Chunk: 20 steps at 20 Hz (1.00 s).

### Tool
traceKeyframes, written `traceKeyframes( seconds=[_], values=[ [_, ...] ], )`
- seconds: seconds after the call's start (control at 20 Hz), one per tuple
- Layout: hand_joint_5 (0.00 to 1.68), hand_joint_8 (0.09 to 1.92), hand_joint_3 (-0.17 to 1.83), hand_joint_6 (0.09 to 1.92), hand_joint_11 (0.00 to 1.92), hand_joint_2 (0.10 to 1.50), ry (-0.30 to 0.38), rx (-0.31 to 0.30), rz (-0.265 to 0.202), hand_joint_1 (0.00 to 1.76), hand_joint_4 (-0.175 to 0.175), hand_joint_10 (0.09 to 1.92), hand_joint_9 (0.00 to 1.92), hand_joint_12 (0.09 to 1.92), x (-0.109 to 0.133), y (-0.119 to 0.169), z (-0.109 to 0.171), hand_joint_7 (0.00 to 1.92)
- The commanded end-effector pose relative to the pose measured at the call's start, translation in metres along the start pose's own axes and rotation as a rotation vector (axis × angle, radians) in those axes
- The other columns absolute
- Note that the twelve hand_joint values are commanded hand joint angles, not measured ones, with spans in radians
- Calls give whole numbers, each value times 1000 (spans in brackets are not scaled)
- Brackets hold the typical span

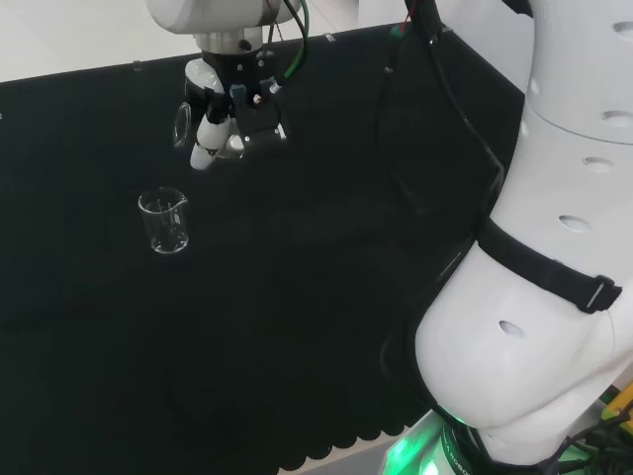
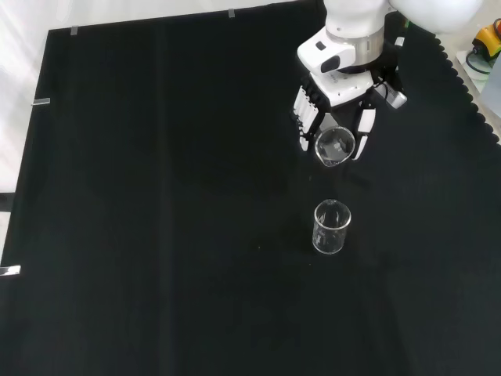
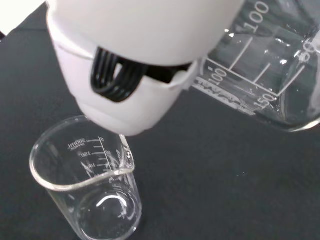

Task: Pour the water from the handheld beaker into the one on the table.

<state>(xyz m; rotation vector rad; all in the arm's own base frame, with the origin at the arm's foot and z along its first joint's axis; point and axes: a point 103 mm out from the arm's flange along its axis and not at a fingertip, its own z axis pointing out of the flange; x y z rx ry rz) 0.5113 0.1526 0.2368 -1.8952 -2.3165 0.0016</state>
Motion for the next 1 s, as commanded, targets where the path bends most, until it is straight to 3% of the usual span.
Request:
traceKeyframes(
  seconds=[0.05,0.7,0.75,1.0],
  values=[
    [1271,87,-175,449,1214,1018,59,-26,-12,1429,-175,480,1352,718,-9,-3,0,1599],
    [1271,87,-175,448,1215,1018,163,-21,-19,1429,-175,477,1354,717,-32,-6,-1,1599],
    [1271,87,-175,448,1215,1018,190,-7,-43,1429,-175,477,1355,717,-15,-3,1,1599],
    [1271,87,-175,448,1215,1017,202,-45,-49,1429,-175,476,1355,717,-21,-5,4,1599]
  ],
)
